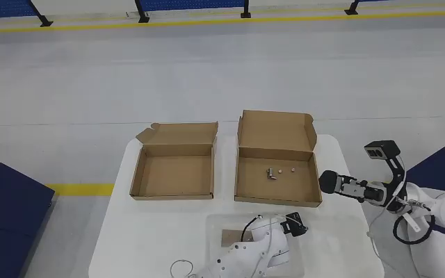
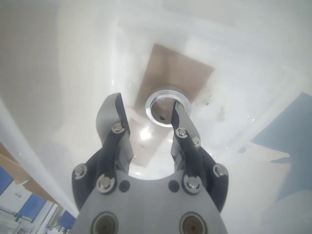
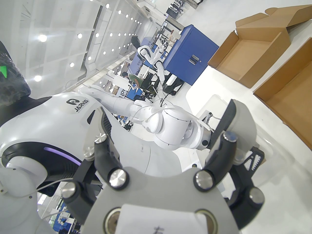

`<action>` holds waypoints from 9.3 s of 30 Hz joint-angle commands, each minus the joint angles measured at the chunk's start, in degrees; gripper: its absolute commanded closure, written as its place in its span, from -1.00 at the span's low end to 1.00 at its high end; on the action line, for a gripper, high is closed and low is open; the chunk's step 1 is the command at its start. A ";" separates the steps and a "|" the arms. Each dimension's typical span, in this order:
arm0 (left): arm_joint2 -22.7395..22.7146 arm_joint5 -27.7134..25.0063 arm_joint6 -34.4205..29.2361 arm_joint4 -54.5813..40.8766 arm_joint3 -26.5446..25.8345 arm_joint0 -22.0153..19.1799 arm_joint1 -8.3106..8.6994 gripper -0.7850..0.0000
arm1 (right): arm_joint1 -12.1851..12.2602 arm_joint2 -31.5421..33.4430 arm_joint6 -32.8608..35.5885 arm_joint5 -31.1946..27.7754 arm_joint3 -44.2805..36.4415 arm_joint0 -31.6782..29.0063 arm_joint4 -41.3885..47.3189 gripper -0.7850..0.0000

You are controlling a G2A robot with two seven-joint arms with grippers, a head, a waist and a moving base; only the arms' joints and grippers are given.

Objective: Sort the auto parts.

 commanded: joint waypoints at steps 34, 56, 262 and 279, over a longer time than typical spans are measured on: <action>0.36 -3.94 -3.53 -3.64 0.29 -0.93 -0.34 0.07 | 0.00 0.00 0.00 0.00 0.00 0.00 0.00 -1.00; 2.03 -3.83 -3.64 -5.47 3.87 -2.34 -1.45 0.41 | 0.00 0.00 0.00 0.00 0.00 0.00 0.00 -1.00; -3.50 -1.10 -11.02 -5.17 -20.98 2.51 8.25 1.00 | 0.00 0.00 0.00 0.00 0.00 0.00 0.00 -1.00; -18.50 -4.20 -2.78 -12.15 -31.42 10.02 11.82 1.00 | 0.00 0.00 0.00 0.00 0.00 0.00 0.00 -1.00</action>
